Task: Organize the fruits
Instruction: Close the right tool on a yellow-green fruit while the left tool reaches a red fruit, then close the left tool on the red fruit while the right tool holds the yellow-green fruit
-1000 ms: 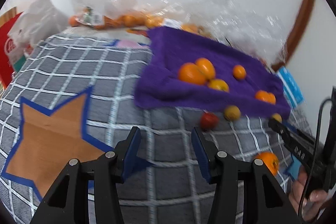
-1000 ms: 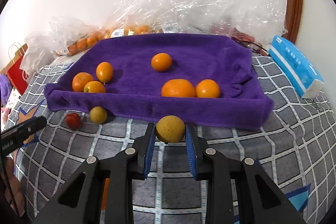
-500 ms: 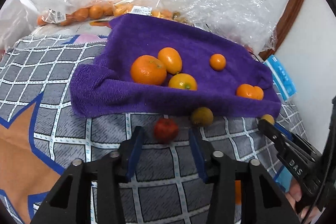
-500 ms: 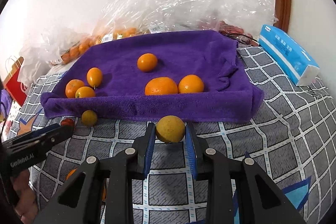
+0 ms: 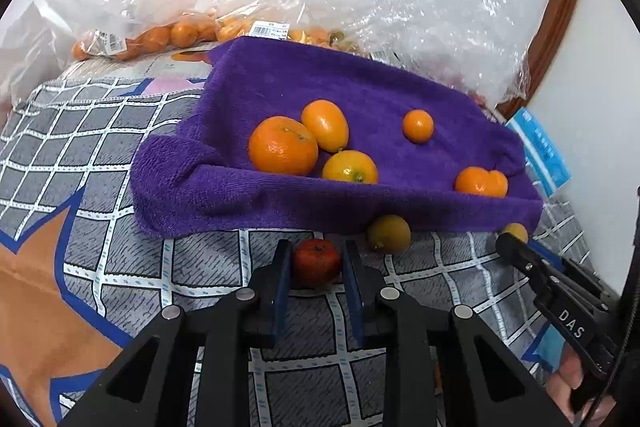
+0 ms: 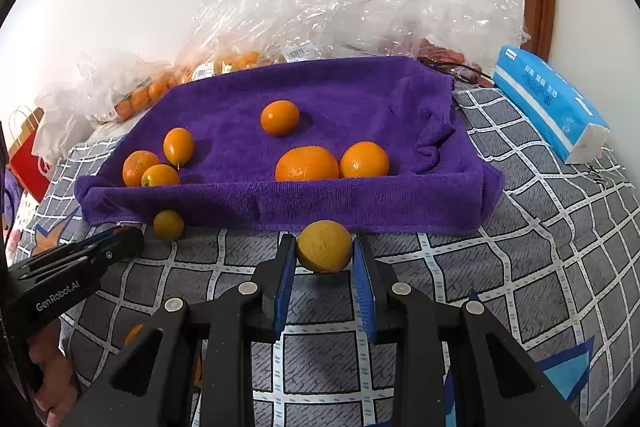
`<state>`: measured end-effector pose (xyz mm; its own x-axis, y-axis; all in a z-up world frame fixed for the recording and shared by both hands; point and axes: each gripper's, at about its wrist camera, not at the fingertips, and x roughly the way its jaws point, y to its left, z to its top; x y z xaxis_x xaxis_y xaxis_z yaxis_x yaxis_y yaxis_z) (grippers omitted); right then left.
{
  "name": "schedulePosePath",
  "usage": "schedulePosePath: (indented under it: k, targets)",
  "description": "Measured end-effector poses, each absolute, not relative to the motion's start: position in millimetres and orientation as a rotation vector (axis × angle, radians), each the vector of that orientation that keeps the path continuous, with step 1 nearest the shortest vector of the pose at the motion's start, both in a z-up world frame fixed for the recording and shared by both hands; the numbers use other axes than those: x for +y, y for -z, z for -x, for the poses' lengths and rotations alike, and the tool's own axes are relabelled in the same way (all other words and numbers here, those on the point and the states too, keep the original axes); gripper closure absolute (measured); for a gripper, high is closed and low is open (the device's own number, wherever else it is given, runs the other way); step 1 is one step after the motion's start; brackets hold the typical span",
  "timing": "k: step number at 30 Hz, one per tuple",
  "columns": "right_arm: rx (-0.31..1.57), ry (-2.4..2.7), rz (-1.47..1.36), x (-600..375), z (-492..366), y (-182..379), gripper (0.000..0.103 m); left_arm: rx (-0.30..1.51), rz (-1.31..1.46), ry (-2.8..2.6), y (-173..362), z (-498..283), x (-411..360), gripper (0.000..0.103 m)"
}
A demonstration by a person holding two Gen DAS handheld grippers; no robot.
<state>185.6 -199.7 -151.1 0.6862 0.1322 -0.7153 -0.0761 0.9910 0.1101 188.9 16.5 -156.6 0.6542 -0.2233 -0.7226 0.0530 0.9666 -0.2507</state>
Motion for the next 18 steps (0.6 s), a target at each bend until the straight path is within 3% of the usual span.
schedulePosePath:
  k: [18]
  targets:
    - [0.742,-0.141,-0.097,-197,-178,142,0.074,0.792,0.233,0.139,150,-177,21,0.079]
